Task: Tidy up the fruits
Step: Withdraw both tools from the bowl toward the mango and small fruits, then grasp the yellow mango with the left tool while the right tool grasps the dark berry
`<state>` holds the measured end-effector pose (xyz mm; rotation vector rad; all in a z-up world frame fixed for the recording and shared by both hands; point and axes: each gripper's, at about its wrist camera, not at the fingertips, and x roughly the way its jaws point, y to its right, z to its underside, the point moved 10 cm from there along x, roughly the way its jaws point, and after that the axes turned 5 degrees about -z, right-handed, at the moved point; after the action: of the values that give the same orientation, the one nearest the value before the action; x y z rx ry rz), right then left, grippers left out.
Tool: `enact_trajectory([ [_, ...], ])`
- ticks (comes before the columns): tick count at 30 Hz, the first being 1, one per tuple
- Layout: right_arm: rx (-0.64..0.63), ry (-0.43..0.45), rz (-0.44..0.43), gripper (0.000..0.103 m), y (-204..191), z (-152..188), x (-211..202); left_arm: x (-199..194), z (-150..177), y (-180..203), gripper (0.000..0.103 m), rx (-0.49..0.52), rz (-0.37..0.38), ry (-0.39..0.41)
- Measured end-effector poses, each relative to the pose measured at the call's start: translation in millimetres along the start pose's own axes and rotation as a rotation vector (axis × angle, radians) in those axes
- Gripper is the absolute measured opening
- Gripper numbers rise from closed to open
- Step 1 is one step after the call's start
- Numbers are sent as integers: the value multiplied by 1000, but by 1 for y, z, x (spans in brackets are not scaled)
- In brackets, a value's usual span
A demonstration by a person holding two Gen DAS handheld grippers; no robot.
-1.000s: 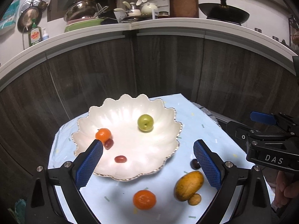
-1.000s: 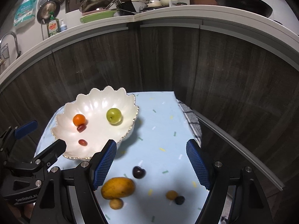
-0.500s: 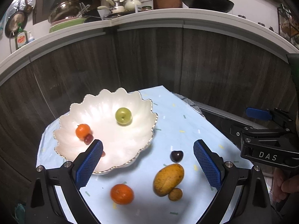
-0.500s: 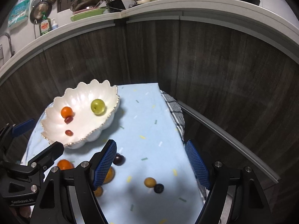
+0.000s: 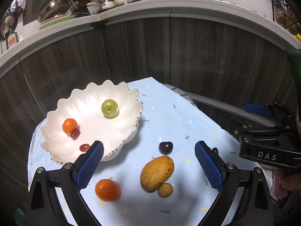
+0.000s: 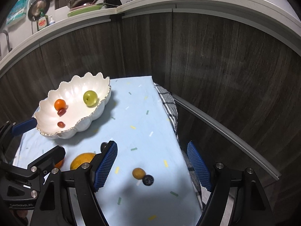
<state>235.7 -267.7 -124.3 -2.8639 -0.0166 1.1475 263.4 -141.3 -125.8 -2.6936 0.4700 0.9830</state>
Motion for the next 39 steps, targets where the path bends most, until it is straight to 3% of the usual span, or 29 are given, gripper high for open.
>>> enact_trajectory([
  [25, 21, -96, -4, 76, 9, 55, 35, 36, 41, 19, 99, 47, 38, -74],
  [39, 35, -148, -16, 59, 11, 75, 53, 54, 56, 22, 94, 54, 36, -100],
])
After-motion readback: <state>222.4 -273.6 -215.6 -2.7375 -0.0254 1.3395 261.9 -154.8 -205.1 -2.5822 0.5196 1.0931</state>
